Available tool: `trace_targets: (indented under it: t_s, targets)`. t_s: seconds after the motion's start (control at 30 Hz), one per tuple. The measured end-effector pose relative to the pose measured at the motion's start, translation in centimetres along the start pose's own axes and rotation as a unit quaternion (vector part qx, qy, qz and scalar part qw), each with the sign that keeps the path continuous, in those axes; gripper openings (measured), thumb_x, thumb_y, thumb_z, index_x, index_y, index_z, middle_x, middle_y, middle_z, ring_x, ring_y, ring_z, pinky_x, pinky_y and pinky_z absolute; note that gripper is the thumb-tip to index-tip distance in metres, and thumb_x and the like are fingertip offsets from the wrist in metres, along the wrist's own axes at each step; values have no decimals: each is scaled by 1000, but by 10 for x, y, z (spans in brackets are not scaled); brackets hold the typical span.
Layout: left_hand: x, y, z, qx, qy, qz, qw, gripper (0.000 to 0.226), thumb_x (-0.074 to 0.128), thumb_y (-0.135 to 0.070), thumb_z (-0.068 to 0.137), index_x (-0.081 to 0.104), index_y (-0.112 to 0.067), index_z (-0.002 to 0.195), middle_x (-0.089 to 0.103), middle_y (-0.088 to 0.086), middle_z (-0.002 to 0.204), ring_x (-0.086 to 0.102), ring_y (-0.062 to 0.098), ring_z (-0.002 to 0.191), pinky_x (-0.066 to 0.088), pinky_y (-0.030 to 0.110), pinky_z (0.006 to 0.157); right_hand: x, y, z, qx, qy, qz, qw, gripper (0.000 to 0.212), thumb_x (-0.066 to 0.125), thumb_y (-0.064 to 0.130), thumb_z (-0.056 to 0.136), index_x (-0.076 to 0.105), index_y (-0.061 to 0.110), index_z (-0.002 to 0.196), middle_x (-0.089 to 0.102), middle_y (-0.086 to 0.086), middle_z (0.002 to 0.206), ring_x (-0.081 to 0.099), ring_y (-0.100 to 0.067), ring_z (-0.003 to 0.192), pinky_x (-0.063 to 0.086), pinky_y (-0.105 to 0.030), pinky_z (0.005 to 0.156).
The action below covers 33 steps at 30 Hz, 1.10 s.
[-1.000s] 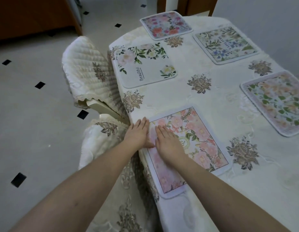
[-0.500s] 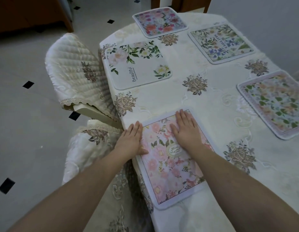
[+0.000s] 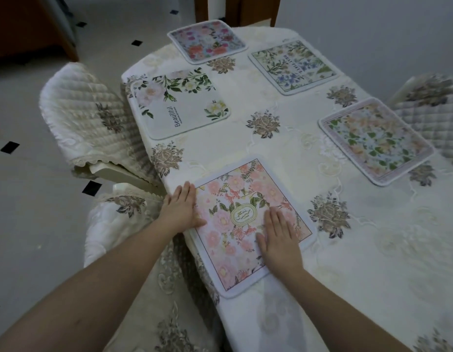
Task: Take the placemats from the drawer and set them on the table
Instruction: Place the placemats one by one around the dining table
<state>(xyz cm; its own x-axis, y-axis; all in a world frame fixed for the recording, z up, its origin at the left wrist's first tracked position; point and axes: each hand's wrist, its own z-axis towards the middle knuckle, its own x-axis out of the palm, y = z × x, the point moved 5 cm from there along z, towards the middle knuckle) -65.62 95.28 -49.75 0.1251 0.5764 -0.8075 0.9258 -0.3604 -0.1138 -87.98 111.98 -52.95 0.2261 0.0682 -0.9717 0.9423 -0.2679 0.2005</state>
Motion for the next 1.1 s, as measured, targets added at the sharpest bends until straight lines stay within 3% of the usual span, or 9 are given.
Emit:
trace_targets:
  t_s: [0.1, 0.23, 0.33, 0.47, 0.7, 0.87, 1.0, 1.1]
  targets:
    - [0, -11, -5, 9, -17, -22, 1000, 103, 38, -71, 93, -16, -11, 156, -24, 8, 164, -16, 24, 152, -7, 48, 121, 13, 19, -36, -9, 16, 5, 1000, 64, 18, 50, 102, 5, 17, 156, 2, 0, 163, 1, -17, 150, -4, -33, 119]
    - [34, -51, -24, 45, -59, -55, 996, 75, 11, -59, 102, -19, -16, 156, -29, 5, 162, -26, 21, 149, -14, 49, 121, 15, 38, -70, -9, 27, 7, 1000, 59, 26, 36, 100, 22, 11, 153, 21, -5, 160, 23, -22, 147, 6, -33, 118]
    - [61, -81, -41, 53, -92, -60, 993, 69, 8, -56, 103, -20, -20, 155, -31, 0, 161, -29, 18, 148, -18, 48, 120, 11, 44, -89, 7, 44, 3, 999, 59, 31, 30, 94, 37, 9, 149, 33, -6, 156, 34, -24, 143, 15, -32, 114]
    - [83, -106, -63, 108, -72, -15, 991, 69, 10, -55, 103, -20, -21, 156, -32, -1, 160, -27, 19, 149, -17, 49, 120, 6, 42, -106, 23, 57, 0, 998, 58, 34, 27, 90, 47, 8, 143, 43, -7, 150, 42, -23, 138, 24, -32, 111]
    - [90, -103, -93, 120, 7, 53, 991, 76, 17, -58, 103, -19, -19, 156, -30, 3, 162, -22, 26, 151, -6, 48, 123, 1, 41, -119, 16, 86, -2, 996, 59, 30, 31, 90, 47, 10, 143, 41, -7, 152, 44, -24, 137, 33, -38, 110]
    - [116, -93, -146, 143, 46, 77, 986, 74, 16, -60, 103, -11, -19, 158, -23, 4, 164, -14, 24, 153, 4, 47, 124, -9, 43, -137, -26, 153, -34, 987, 62, 32, 29, 99, 11, 15, 156, 4, -5, 164, 9, -21, 150, 9, -38, 120]
    - [123, -97, -176, 124, 45, 81, 988, 75, 16, -59, 103, -8, -15, 159, -16, 4, 166, -8, 20, 154, 7, 43, 124, -30, 43, -163, 12, 135, -36, 990, 60, 32, 30, 100, 15, 15, 156, 15, -4, 163, 15, -20, 149, 13, -38, 120]
    - [124, -115, -203, 119, 27, 73, 990, 69, 17, -54, 105, 13, -12, 159, 9, 8, 167, 13, 22, 152, 17, 44, 122, -54, 32, -190, 16, 120, -23, 992, 59, 31, 34, 101, 19, 16, 155, 20, -3, 162, 20, -20, 147, 17, -38, 119]
